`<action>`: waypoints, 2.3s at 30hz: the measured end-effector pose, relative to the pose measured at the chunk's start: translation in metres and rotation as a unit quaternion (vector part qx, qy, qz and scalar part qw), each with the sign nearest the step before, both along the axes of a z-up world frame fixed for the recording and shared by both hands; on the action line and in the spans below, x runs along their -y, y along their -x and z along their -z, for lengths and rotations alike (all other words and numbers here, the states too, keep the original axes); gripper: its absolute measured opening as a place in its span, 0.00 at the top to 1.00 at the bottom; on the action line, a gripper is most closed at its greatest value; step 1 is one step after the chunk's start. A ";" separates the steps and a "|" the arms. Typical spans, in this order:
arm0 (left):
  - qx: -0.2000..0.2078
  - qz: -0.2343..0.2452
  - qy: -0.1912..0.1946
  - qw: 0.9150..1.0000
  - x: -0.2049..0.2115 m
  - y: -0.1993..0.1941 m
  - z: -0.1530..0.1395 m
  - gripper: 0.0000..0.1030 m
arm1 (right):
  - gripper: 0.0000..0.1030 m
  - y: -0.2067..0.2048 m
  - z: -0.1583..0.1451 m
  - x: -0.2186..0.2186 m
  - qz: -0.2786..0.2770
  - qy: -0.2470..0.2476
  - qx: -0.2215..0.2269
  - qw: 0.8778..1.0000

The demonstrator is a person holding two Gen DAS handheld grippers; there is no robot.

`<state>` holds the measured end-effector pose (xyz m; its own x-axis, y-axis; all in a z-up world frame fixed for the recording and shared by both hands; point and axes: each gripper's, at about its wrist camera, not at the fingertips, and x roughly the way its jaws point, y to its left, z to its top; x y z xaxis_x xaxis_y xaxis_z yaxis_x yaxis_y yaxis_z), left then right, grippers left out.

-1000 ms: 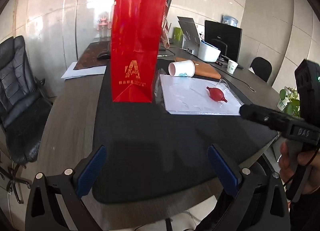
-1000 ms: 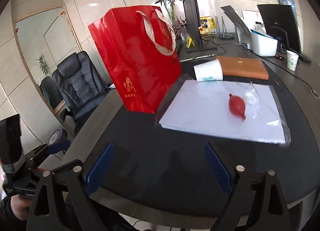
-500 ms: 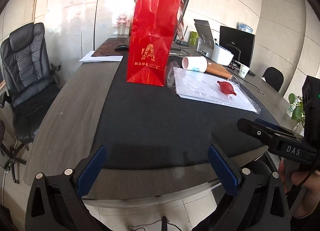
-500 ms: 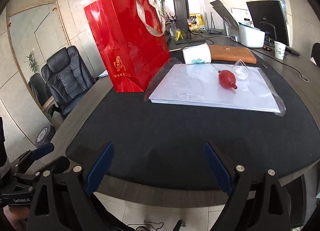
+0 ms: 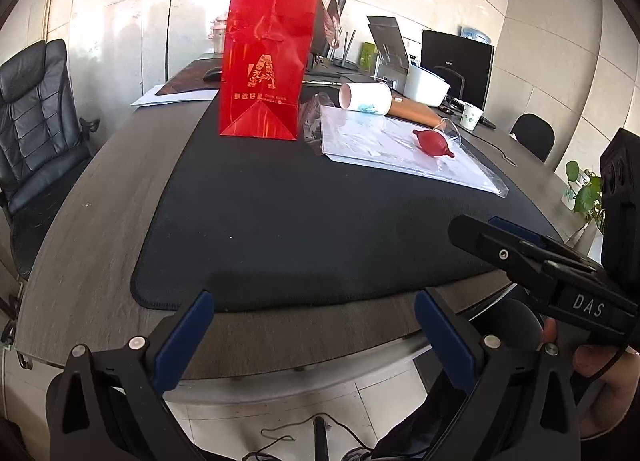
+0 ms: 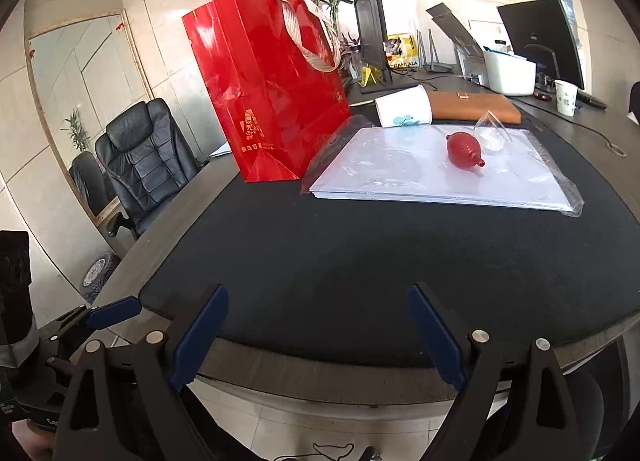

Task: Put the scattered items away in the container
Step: 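Move both tools toward the white sheet holding the red bulb and clear lid, then grasp the red bulb with the left tool while the right tool grasps the clear lid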

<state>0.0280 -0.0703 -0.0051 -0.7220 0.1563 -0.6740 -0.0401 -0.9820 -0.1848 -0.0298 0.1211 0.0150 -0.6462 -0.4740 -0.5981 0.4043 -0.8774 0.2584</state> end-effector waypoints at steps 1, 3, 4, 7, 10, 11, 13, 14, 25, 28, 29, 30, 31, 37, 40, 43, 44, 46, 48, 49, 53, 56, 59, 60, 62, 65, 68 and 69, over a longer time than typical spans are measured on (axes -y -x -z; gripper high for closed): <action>0.001 0.002 0.000 1.000 0.000 0.001 0.000 0.00 | 0.09 0.002 0.001 -0.001 0.000 0.004 0.002 1.000; 0.002 0.009 -0.008 1.000 -0.002 0.003 0.000 0.00 | 0.09 0.004 0.001 -0.005 0.004 0.010 0.004 1.000; 0.001 0.013 -0.011 1.000 -0.003 0.004 0.000 0.00 | 0.09 0.005 0.001 -0.005 0.002 0.010 0.005 1.000; 0.001 0.015 -0.006 1.000 -0.007 0.008 -0.001 0.00 | 0.09 0.009 0.005 -0.005 -0.003 0.003 0.013 1.000; 0.003 0.016 -0.003 1.000 -0.010 0.011 -0.002 0.00 | 0.09 0.012 0.005 -0.006 -0.004 0.003 0.016 1.000; 0.004 0.017 -0.001 1.000 -0.011 0.013 -0.002 0.00 | 0.09 0.013 0.004 -0.006 -0.005 0.003 0.015 1.000; 0.006 0.020 0.003 1.000 -0.014 0.015 -0.004 0.00 | 0.09 0.014 0.004 -0.006 -0.008 0.000 0.014 1.000; 0.007 0.021 0.006 1.000 -0.016 0.016 -0.004 0.00 | 0.09 0.015 0.004 -0.005 -0.009 -0.001 0.015 1.000; 0.009 0.036 0.019 0.999 -0.030 0.024 -0.007 0.00 | 0.09 0.021 0.008 -0.015 -0.005 0.009 0.018 1.000; 0.012 0.041 0.022 0.999 -0.036 0.027 -0.006 0.00 | 0.09 0.024 0.008 -0.021 0.001 0.011 0.017 1.000; 0.012 0.043 0.023 0.999 -0.038 0.028 -0.005 0.00 | 0.09 0.025 0.008 -0.023 0.004 0.012 0.017 1.000; 0.013 0.045 0.024 0.999 -0.040 0.029 -0.005 0.00 | 0.09 0.026 0.008 -0.025 0.007 0.013 0.018 1.000; 0.013 0.047 0.024 0.999 -0.043 0.030 -0.005 0.00 | 0.09 0.027 0.009 -0.028 0.010 0.015 0.019 1.000; 0.017 0.059 0.026 0.998 -0.057 0.039 -0.005 0.00 | 0.09 0.034 0.010 -0.041 0.020 0.019 0.021 0.999; 0.017 0.066 0.028 0.997 -0.062 0.043 -0.006 0.00 | 0.09 0.037 0.009 -0.047 0.024 0.020 0.019 0.999; 0.017 0.074 0.026 0.997 -0.067 0.049 -0.007 0.00 | 0.09 0.043 0.007 -0.056 0.032 0.022 0.014 0.999; 0.017 0.075 0.026 0.997 -0.069 0.051 -0.008 0.00 | 0.09 0.045 0.006 -0.059 0.036 0.024 0.013 0.999; 0.019 0.078 0.029 0.996 -0.072 0.055 -0.009 0.00 | 0.09 0.048 0.004 -0.066 0.043 0.028 0.012 0.999; 0.019 0.081 0.029 0.996 -0.076 0.059 -0.011 0.00 | 0.09 0.052 0.001 -0.073 0.050 0.030 0.008 0.998; 0.019 0.083 0.029 0.996 -0.078 0.061 -0.012 0.00 | 0.09 0.054 -0.001 -0.077 0.054 0.030 0.004 0.998; 0.017 0.092 0.027 0.995 -0.087 0.070 -0.018 0.00 | 0.09 0.065 -0.014 -0.097 0.073 0.030 -0.017 0.997; 0.012 0.102 0.024 0.994 -0.096 0.080 -0.024 0.00 | 0.09 0.082 -0.027 -0.115 0.090 0.016 -0.041 0.995; 0.015 0.106 0.016 0.994 -0.106 0.095 -0.030 0.00 | 0.09 0.101 -0.037 -0.130 0.105 0.009 -0.054 0.993; 0.016 0.109 0.013 0.994 -0.110 0.099 -0.032 0.00 | 0.09 0.108 -0.039 -0.135 0.110 0.009 -0.055 0.992; 0.015 0.116 0.011 0.993 -0.119 0.105 -0.036 0.00 | 0.09 0.120 -0.040 -0.144 0.118 0.011 -0.051 0.992; 0.010 0.129 0.020 0.991 -0.132 0.111 -0.038 0.00 | 0.09 0.139 -0.040 -0.151 0.117 0.016 -0.036 0.992; 0.011 0.136 0.027 0.990 -0.143 0.121 -0.041 0.00 | 0.09 0.157 -0.044 -0.153 0.112 0.016 -0.030 0.993; 0.011 0.137 0.027 0.990 -0.147 0.127 -0.042 0.00 | 0.09 0.165 -0.046 -0.154 0.109 0.018 -0.027 0.993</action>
<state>-0.0985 0.0764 0.0371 -0.6419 0.3081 -0.7022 -0.3026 -0.9432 -0.1372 -0.1951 0.2751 0.0609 -0.7666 -0.3388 -0.5455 0.2188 -0.9364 0.2742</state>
